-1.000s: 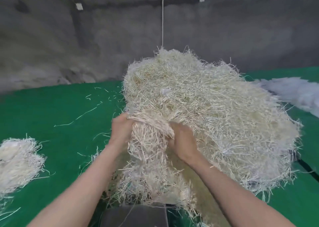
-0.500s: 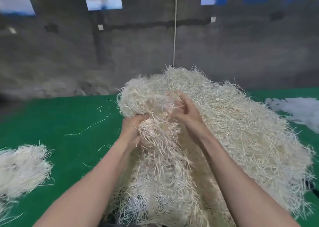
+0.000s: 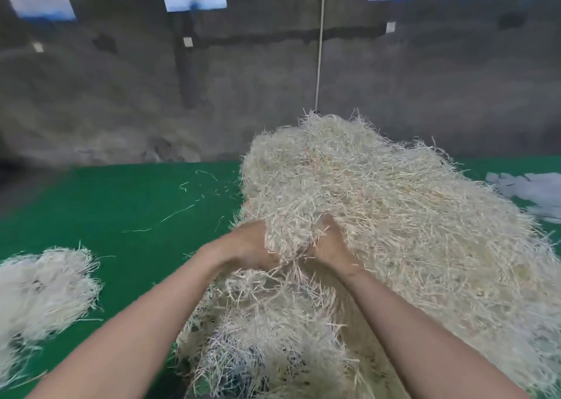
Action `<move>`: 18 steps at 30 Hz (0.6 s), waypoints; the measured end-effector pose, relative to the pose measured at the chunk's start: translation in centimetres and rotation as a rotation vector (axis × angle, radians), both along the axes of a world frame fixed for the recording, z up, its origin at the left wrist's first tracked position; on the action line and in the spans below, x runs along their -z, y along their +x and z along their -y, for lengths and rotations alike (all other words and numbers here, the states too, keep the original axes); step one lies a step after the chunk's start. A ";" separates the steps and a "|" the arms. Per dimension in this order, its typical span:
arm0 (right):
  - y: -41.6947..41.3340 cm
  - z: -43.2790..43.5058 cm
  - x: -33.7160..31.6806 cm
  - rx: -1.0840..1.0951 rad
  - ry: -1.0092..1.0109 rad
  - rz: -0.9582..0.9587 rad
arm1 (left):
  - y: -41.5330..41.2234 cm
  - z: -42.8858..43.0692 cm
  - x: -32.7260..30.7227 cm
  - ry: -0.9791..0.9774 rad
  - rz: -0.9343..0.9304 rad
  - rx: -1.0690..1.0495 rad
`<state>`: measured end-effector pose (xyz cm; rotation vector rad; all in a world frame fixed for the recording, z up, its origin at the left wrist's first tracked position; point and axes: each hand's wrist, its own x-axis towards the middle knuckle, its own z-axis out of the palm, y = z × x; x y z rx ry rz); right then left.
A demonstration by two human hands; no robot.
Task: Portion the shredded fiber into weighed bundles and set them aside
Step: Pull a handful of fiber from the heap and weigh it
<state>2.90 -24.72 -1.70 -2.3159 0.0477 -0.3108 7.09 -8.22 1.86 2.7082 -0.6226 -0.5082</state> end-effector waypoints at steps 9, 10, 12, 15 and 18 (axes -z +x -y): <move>-1.9 5.6 4.7 0.045 -0.661 -0.249 | 3.0 -6.7 0.1 0.168 0.672 -0.472; -2.4 5.9 4.8 0.051 -0.661 -0.300 | 3.4 -7.8 -0.1 0.132 0.682 -0.505; -2.8 5.3 3.7 0.004 -0.593 -0.294 | 3.3 -8.7 -0.4 0.082 0.678 -0.534; -2.5 1.9 -1.5 -0.139 -0.402 -0.151 | 2.0 -7.3 -0.4 0.079 0.789 -0.411; -2.8 -0.9 -7.4 -0.110 -0.103 0.360 | 1.0 -6.3 -0.6 -0.001 0.967 -0.173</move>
